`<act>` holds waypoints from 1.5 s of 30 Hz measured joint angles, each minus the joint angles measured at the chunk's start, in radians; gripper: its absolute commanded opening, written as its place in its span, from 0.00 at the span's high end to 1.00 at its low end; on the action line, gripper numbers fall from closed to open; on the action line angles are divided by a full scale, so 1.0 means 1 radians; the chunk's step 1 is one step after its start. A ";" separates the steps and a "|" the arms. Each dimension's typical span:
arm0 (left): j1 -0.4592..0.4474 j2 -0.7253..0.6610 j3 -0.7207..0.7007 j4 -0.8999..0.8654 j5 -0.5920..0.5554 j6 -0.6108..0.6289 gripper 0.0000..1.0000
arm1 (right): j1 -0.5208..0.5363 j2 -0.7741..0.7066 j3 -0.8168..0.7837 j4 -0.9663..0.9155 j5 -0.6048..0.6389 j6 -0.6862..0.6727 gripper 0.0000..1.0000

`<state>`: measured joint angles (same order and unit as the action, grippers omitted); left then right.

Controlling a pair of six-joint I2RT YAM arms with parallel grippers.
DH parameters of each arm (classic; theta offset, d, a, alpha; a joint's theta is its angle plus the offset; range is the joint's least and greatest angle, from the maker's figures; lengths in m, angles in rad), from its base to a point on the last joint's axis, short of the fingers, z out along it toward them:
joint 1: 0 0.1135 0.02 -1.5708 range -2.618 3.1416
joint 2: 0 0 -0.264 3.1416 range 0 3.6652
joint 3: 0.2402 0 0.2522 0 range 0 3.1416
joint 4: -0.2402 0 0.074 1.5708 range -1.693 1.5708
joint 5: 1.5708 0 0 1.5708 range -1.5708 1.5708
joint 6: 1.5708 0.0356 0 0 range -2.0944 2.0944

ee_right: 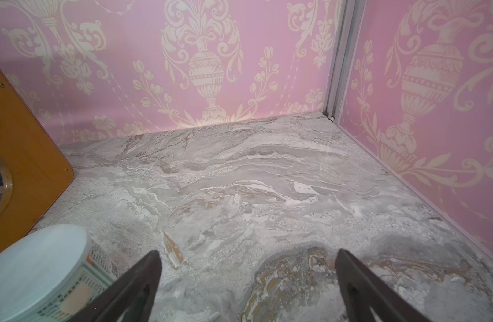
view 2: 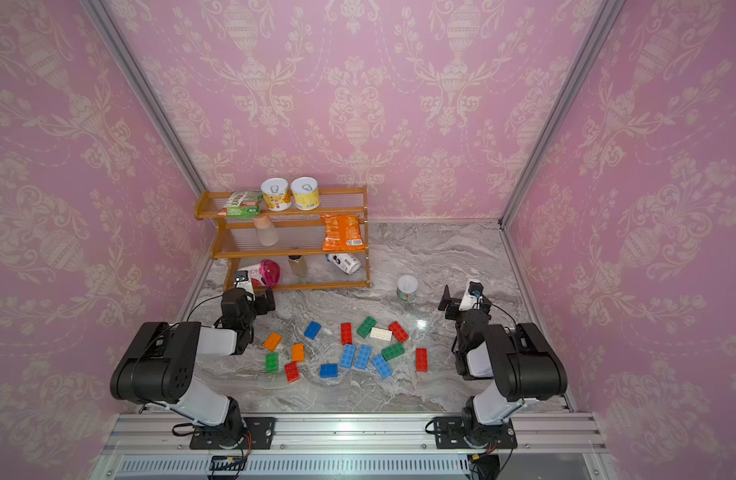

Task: Assemble a rectangle with lego
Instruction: Pick up the lego brick from the center of the board.

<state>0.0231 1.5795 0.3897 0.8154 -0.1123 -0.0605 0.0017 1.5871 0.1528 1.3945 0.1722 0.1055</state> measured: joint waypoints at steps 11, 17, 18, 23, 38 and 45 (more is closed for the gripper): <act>0.000 0.000 0.000 0.000 0.000 0.000 0.01 | 0.000 0.000 0.000 0.000 0.000 0.000 0.00; 0.000 0.000 0.000 0.000 0.000 0.000 0.01 | 0.000 0.000 0.000 0.000 0.000 0.000 0.00; 0.000 0.000 0.000 0.000 0.000 0.000 0.01 | 0.000 0.000 0.000 0.000 0.000 0.000 0.00; 0.000 0.000 0.000 0.000 0.000 0.000 0.01 | 0.000 0.000 0.000 0.000 0.000 0.000 0.00; 0.000 0.000 0.000 0.000 0.000 0.000 0.01 | 0.000 0.000 0.000 0.000 0.000 0.002 0.00; 0.000 -0.018 0.003 -0.029 0.000 0.000 0.01 | 0.000 0.000 0.000 0.000 -0.004 0.002 0.00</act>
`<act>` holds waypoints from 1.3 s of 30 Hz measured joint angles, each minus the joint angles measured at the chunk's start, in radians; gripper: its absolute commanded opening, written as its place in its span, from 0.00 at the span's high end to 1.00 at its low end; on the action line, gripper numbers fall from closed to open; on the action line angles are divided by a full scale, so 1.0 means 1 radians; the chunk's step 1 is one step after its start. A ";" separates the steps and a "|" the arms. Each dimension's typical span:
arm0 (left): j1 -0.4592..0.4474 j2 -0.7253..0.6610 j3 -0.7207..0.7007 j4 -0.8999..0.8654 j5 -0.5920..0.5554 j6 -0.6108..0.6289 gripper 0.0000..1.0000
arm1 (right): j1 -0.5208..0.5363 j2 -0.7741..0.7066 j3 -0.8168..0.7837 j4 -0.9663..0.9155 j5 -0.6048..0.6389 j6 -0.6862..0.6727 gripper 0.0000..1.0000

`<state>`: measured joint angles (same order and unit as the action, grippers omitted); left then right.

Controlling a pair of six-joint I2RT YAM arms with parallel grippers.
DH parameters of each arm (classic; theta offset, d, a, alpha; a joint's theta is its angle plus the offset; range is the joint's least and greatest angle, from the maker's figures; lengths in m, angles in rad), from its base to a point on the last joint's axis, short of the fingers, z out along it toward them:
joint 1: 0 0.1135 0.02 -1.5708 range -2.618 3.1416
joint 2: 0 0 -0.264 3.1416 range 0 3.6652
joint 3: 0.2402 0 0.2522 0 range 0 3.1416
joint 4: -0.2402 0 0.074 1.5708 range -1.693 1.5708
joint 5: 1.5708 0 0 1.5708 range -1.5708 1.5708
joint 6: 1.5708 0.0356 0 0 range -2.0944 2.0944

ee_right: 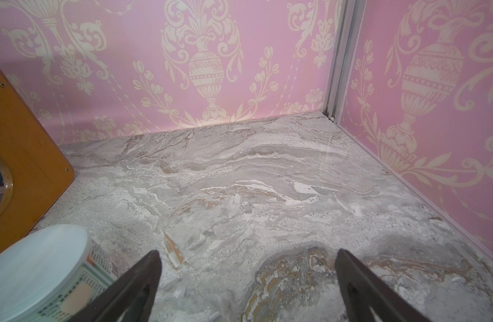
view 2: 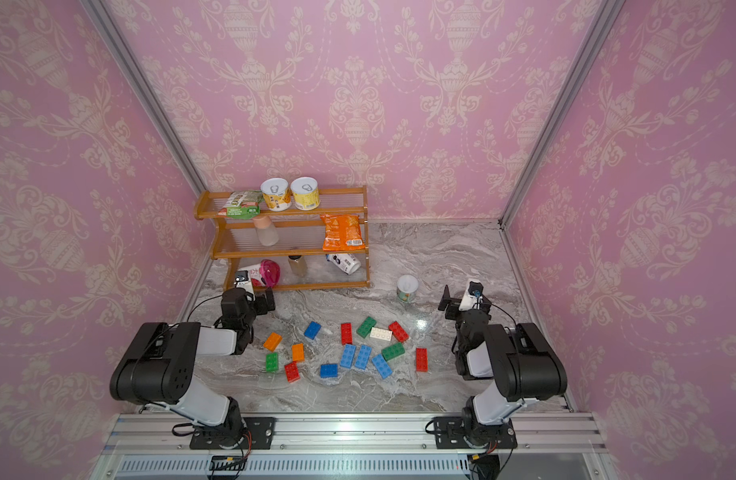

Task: Assemble a rectangle with lego
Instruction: Pick up the lego brick from the center of the board.

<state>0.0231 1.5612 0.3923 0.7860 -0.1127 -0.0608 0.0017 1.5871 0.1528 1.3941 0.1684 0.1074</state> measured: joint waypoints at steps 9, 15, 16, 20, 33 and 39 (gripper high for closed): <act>0.000 -0.182 0.001 -0.096 -0.005 0.000 0.01 | 0.000 -0.233 -0.010 -0.162 0.024 0.000 0.00; 0.000 -0.278 0.002 -0.161 -0.020 -0.023 0.01 | 0.000 -0.529 0.133 -0.651 0.103 0.022 0.00; 0.000 -0.294 0.002 -0.179 -0.024 -0.034 0.01 | 0.002 -0.563 0.168 -0.740 0.114 0.028 0.00; 0.000 -0.367 0.004 -0.256 -0.024 -0.084 0.01 | 0.040 -0.633 0.286 -1.053 0.156 0.066 0.00; -0.006 -0.638 0.003 -0.446 0.026 -0.287 0.01 | 0.439 -0.476 0.539 -1.806 0.328 0.373 0.00; -0.082 -0.697 0.003 -0.522 0.045 -0.381 0.01 | 0.545 -0.393 0.563 -1.961 0.283 0.531 0.00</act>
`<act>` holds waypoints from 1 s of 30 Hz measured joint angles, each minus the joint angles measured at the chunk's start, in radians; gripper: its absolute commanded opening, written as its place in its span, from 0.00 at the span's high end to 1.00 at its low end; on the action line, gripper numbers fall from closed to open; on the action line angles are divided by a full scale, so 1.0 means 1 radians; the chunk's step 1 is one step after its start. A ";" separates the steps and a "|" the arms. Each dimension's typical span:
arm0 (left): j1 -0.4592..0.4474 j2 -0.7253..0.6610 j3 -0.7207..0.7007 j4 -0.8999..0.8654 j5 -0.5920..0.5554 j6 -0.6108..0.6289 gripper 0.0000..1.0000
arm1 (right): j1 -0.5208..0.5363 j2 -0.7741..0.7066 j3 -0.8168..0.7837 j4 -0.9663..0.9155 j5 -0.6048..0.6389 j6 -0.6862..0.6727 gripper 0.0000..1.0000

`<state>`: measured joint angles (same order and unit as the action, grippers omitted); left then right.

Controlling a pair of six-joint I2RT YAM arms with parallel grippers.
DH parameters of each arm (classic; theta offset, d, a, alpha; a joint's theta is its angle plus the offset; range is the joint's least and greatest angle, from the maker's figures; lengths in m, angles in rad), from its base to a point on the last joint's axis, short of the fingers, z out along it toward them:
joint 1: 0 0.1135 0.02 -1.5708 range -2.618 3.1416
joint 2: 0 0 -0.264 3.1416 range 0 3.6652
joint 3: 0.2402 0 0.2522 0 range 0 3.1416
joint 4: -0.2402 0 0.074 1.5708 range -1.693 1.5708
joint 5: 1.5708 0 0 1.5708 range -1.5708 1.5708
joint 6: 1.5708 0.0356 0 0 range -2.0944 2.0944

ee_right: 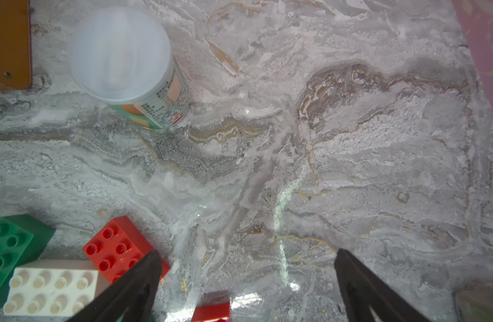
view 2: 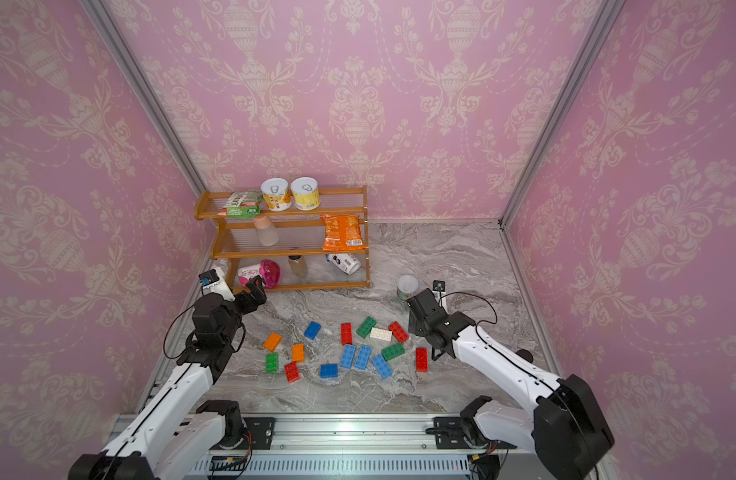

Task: Assemble a rectangle with lego
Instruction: Pick up the lego brick from the center of the board.

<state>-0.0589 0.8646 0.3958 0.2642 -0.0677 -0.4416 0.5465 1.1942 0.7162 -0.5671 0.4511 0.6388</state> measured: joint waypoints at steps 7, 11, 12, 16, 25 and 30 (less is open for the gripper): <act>-0.134 0.049 0.023 -0.092 0.023 -0.055 0.01 | 0.000 0.020 0.000 -0.059 -0.113 0.047 0.00; -0.209 0.088 0.061 -0.143 0.030 -0.081 0.01 | 0.000 0.020 0.000 -0.056 -0.197 0.047 0.00; -0.225 0.092 0.069 -0.156 0.029 -0.085 0.01 | 0.000 0.020 0.000 -0.052 -0.216 0.047 0.00; -0.279 0.098 0.084 -0.203 0.017 -0.099 0.01 | 0.017 0.020 -0.003 -0.023 -0.294 0.074 0.03; -0.291 0.120 0.101 -0.265 -0.024 -0.100 0.01 | 0.243 0.069 0.056 -0.029 -0.359 0.172 0.18; -0.291 0.127 0.106 -0.274 -0.032 -0.100 0.01 | 0.353 0.108 0.115 -0.029 -0.378 0.234 0.23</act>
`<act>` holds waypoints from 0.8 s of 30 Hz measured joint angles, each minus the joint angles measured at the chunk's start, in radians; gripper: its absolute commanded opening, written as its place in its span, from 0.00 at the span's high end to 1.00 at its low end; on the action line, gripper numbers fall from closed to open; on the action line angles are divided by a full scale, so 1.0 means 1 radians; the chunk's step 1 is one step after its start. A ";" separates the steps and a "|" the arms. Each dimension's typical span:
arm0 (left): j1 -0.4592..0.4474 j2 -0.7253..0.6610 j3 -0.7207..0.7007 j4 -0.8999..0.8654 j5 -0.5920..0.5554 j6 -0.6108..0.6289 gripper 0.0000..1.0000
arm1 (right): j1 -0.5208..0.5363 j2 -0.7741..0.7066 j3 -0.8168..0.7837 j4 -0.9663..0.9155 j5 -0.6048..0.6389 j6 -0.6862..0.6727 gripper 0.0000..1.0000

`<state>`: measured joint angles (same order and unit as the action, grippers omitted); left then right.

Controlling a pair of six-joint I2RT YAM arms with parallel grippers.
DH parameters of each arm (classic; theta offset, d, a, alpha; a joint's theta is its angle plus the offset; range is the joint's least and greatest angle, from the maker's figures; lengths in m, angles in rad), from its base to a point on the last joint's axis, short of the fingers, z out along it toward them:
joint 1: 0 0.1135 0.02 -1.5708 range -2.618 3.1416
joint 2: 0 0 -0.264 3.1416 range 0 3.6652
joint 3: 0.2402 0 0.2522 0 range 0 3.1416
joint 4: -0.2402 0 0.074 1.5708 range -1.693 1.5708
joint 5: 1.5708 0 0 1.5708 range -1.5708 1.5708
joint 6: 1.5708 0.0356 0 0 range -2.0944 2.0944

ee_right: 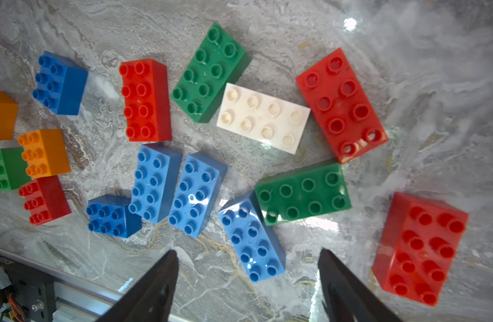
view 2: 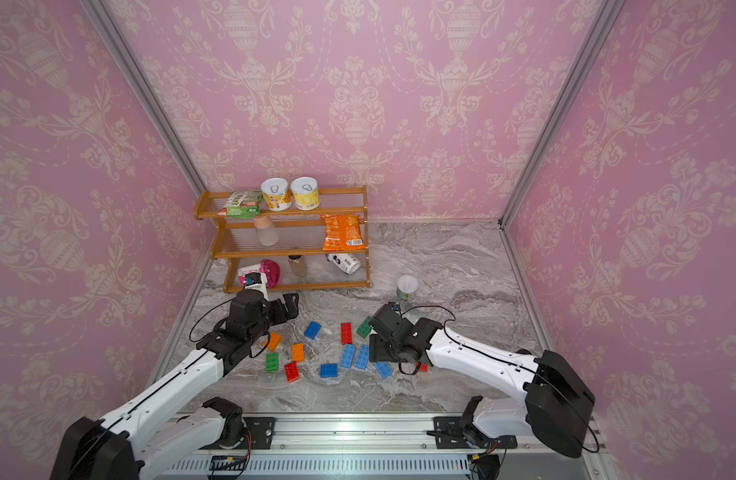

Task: Assemble a rectangle with lego
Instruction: Pick up the lego brick from the center of the board.

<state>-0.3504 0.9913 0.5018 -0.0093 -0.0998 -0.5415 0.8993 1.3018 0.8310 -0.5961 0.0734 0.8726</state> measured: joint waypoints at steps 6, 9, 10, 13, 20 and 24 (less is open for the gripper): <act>0.000 0.000 0.021 -0.053 0.009 0.012 0.03 | 0.036 0.003 0.004 -0.002 -0.007 0.054 0.25; -0.008 0.000 0.067 -0.129 0.040 0.048 0.04 | 0.048 -0.001 0.004 -0.008 -0.009 0.079 0.26; -0.017 0.000 0.082 -0.154 0.048 0.059 0.04 | 0.048 -0.007 0.003 -0.015 -0.006 0.089 0.26; -0.058 -0.001 0.116 -0.219 0.076 0.082 0.04 | 0.029 -0.037 -0.002 -0.041 0.005 0.114 0.29; -0.093 -0.023 0.105 -0.264 0.121 0.083 0.04 | -0.050 -0.043 -0.006 -0.080 0.027 0.136 0.35; -0.093 -0.025 0.085 -0.235 0.121 0.079 0.03 | -0.113 -0.019 -0.007 -0.080 0.023 0.143 0.35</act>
<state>-0.4431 0.9661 0.5873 -0.2440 0.0212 -0.4622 0.7868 1.2827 0.8242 -0.6762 0.0959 1.0153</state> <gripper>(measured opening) 0.964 0.651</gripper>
